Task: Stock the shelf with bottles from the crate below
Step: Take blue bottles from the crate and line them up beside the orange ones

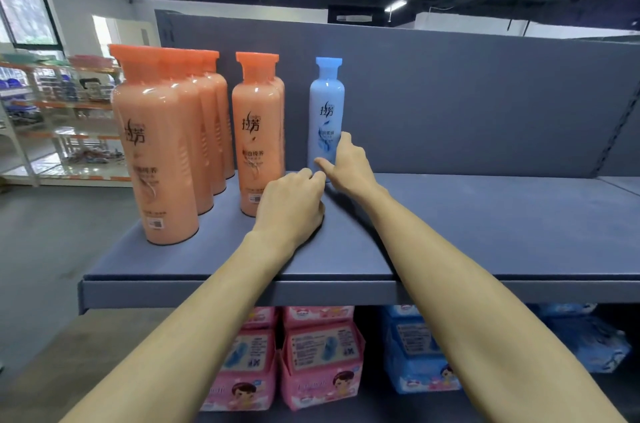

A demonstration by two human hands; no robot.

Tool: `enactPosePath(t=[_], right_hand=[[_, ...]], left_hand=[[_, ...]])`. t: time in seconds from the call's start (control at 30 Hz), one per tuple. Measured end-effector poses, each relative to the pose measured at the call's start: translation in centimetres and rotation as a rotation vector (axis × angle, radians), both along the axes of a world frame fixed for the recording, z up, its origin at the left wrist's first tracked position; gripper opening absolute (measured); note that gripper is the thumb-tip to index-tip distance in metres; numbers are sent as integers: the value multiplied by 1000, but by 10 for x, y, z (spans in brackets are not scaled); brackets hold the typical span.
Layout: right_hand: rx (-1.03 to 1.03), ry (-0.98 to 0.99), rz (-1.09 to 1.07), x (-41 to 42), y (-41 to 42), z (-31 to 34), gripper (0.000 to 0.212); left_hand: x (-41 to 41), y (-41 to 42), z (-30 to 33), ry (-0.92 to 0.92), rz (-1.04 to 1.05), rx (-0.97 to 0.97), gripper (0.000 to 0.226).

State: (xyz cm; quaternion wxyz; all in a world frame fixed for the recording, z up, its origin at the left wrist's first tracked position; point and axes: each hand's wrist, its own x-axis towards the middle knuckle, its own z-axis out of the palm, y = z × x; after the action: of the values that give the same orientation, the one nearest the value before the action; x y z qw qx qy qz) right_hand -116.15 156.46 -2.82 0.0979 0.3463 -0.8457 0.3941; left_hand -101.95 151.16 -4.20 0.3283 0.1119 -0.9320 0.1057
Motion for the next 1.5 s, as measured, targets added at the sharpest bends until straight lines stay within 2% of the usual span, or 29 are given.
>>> enactPosePath(t=[0.2,0.33,0.43,0.5,0.6,0.8,0.93,1.03,1.2,1.33,1.5], right_hand=[[11,-30,4,-1,4,-10,43],[-40,-40,-118,1,16,-4,63],[-28,-10,-140,15,30,-2,68],[59,36,-129,28,39,-3,63],[171,106,-114,51,55,0,52],[302,191,-107,85,86,14,43],[284,186,-82,97,107,13,42],[276,237,-67,106,125,6,36],[248,509,-64,132,168,-19,29],[163,761,-52,156,207,-50,18],[241,645,-46,168,253,-114,23]], left_hand=[[2,1,1,-5,-4,18,23],[2,2,2,-23,-13,47,3],[3,2,2,-25,-1,50,7],[3,3,3,-34,7,43,18],[9,7,8,-40,-24,27,17],[40,16,15,-67,-7,-1,18],[60,28,20,-60,-14,-46,15],[75,43,18,29,-73,-68,11],[101,82,-12,168,-235,-174,11],[110,116,-42,191,-295,-194,10],[117,146,-92,29,-288,-93,21]])
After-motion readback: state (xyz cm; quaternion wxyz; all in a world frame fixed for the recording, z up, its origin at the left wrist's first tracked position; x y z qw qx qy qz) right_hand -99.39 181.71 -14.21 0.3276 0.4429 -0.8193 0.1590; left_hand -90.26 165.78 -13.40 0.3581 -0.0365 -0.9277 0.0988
